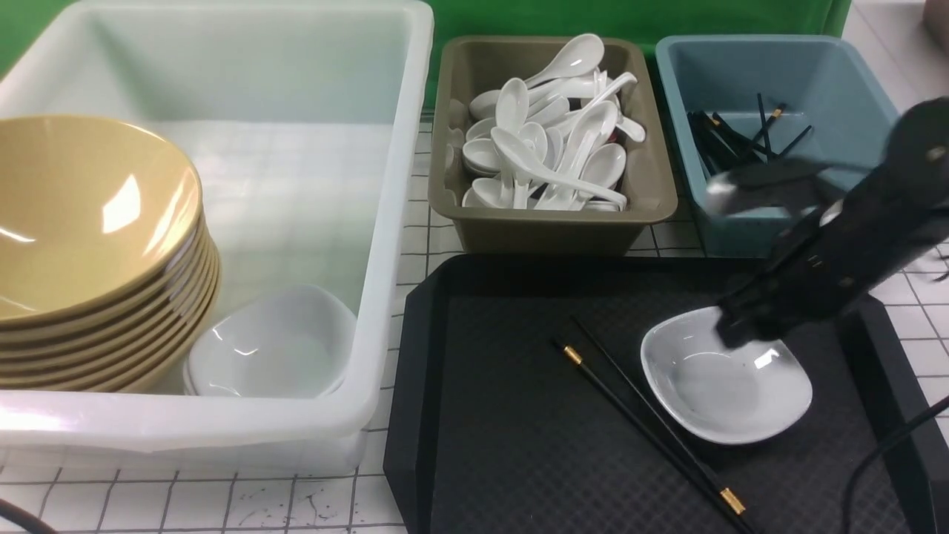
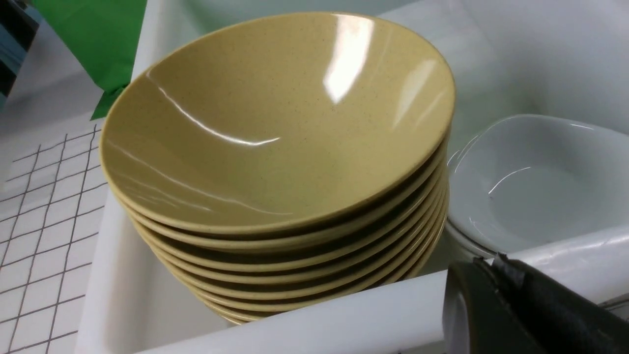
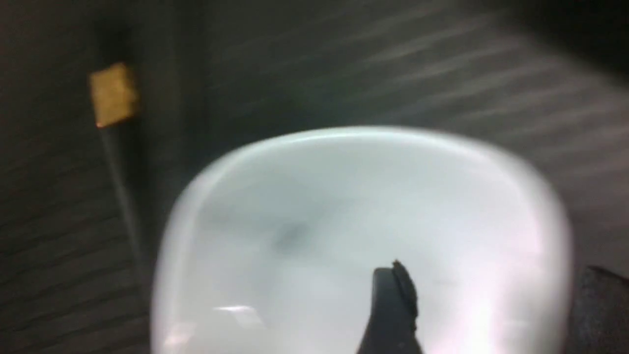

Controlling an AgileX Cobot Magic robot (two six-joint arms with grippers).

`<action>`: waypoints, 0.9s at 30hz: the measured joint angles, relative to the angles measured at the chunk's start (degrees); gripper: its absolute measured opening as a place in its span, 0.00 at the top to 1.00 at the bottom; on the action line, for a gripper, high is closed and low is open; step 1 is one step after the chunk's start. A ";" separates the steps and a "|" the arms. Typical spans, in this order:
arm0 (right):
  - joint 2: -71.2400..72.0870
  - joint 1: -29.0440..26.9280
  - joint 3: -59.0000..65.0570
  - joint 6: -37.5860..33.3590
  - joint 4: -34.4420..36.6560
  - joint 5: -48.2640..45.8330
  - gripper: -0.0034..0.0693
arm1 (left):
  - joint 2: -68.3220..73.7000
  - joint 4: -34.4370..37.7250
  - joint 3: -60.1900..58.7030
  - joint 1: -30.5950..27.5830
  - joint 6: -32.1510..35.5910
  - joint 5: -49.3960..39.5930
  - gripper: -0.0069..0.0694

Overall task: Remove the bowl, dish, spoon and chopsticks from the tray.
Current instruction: Use the right arm to grab the plate, then use the right arm to put the plate into the large storage box on the left

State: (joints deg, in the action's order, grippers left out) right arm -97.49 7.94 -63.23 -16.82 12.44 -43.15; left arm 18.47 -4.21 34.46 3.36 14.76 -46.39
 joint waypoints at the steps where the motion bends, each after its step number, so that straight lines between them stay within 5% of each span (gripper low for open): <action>1: -0.27 -1.05 0.06 0.09 -0.44 0.28 0.27 | 0.00 0.13 0.00 0.00 -0.24 0.12 0.92; 9: -6.07 -0.11 1.52 -1.24 0.87 1.40 0.34 | 0.00 0.38 0.00 0.00 -0.97 0.42 0.92; 14: -5.79 0.33 1.12 -1.70 1.98 0.57 0.65 | 0.00 0.26 0.00 0.00 -0.97 0.49 0.92; 19: 1.26 1.51 -2.32 -2.50 3.82 -6.13 0.85 | 0.00 -1.12 0.00 0.00 -1.10 0.16 0.92; 21: 4.75 3.32 -5.13 -2.85 5.01 -6.93 0.86 | 0.00 -1.13 0.00 0.00 -1.30 0.36 0.92; 27: 9.44 21.97 -20.00 -3.05 8.71 2.07 0.86 | 0.00 -0.89 0.00 0.00 -2.57 0.81 0.92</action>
State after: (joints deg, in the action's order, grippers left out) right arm -88.05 29.91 -83.24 -19.87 21.15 -41.08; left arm 18.47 -5.10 34.46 3.36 12.19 -45.58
